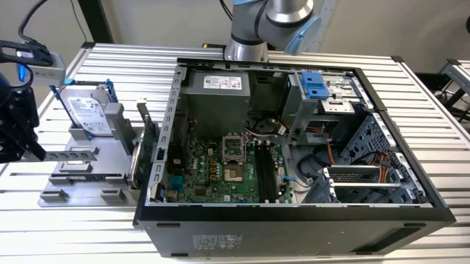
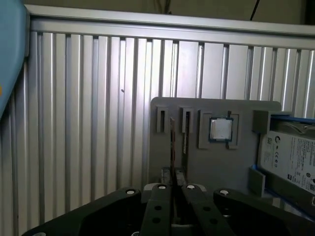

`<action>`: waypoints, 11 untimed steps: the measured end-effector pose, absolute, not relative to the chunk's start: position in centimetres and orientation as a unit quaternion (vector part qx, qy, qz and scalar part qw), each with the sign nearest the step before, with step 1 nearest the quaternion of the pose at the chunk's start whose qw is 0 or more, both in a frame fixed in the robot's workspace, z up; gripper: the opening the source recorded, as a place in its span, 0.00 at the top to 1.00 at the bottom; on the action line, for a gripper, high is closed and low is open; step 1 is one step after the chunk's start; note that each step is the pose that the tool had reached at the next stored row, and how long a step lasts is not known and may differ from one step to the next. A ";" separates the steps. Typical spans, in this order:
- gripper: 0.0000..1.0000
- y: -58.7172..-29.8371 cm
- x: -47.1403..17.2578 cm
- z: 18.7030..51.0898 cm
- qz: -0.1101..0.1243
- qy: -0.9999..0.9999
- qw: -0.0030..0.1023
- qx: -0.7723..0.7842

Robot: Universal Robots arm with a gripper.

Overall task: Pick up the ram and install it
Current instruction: 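Pick up the ram and move it above insertion slot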

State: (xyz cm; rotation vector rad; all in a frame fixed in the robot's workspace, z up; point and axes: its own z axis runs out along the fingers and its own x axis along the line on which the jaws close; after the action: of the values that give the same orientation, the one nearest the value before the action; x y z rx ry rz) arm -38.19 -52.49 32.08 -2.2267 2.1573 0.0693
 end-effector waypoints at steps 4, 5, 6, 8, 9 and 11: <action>1.00 -52.5 -38.2 32.5 0.022 0.696 0.020 -0.718; 1.00 -52.5 -38.2 32.6 0.022 0.696 0.020 -0.718; 1.00 -52.5 -38.2 32.7 0.022 0.696 0.020 -0.718; 1.00 -52.5 -38.2 32.9 0.022 0.696 0.020 -0.718; 1.00 -52.5 -38.2 33.0 0.022 0.695 0.020 -0.718; 1.00 -52.5 -38.2 33.2 0.022 0.695 0.020 -0.718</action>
State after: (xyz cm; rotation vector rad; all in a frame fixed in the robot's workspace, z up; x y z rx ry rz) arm -38.19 -52.49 33.18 -2.2268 2.1573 0.0693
